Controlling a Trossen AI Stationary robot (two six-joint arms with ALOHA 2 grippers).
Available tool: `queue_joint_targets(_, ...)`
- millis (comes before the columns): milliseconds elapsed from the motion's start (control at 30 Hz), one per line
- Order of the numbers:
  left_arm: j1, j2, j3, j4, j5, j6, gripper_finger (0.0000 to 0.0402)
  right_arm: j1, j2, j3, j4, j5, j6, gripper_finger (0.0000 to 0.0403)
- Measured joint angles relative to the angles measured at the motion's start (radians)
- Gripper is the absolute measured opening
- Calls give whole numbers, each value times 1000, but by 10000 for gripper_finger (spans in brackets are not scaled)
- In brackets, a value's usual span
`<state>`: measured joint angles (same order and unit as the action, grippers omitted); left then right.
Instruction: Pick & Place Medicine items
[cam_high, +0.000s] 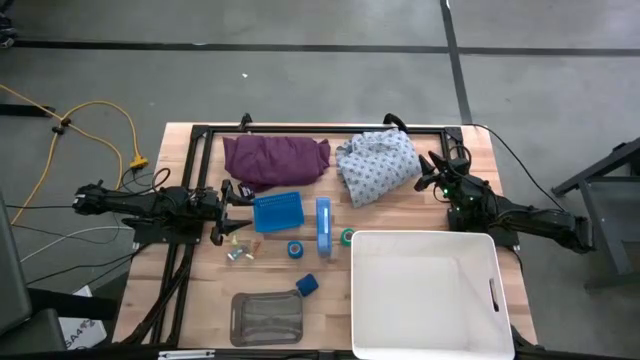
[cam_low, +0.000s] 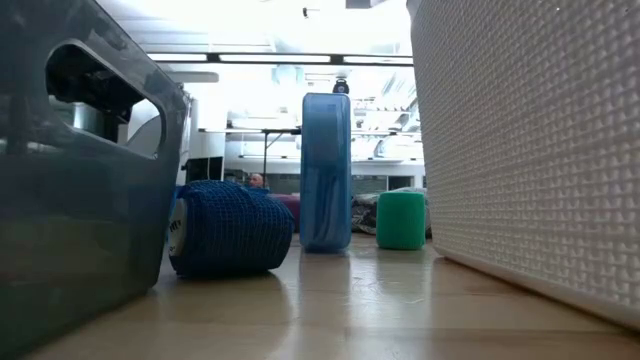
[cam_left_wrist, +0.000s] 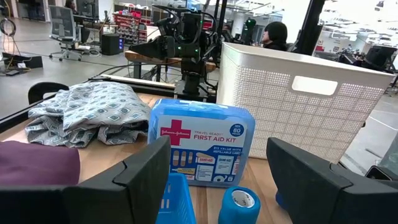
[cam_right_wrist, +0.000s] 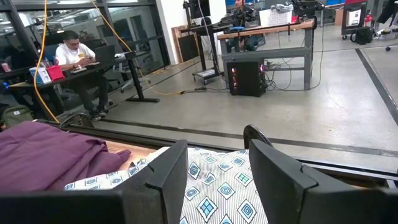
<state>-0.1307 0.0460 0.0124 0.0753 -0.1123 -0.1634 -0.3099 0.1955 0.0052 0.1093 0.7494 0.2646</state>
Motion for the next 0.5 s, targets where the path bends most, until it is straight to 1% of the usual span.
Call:
queue_joint_targets(167, 0, 0, 0, 0, 5, 37, 258, 0, 0, 0, 0, 0, 0, 160)
queue_joint_targets(500, -26, 0, 0, -15, 25, 35, 258, 0, 0, 0, 0, 0, 0, 160)
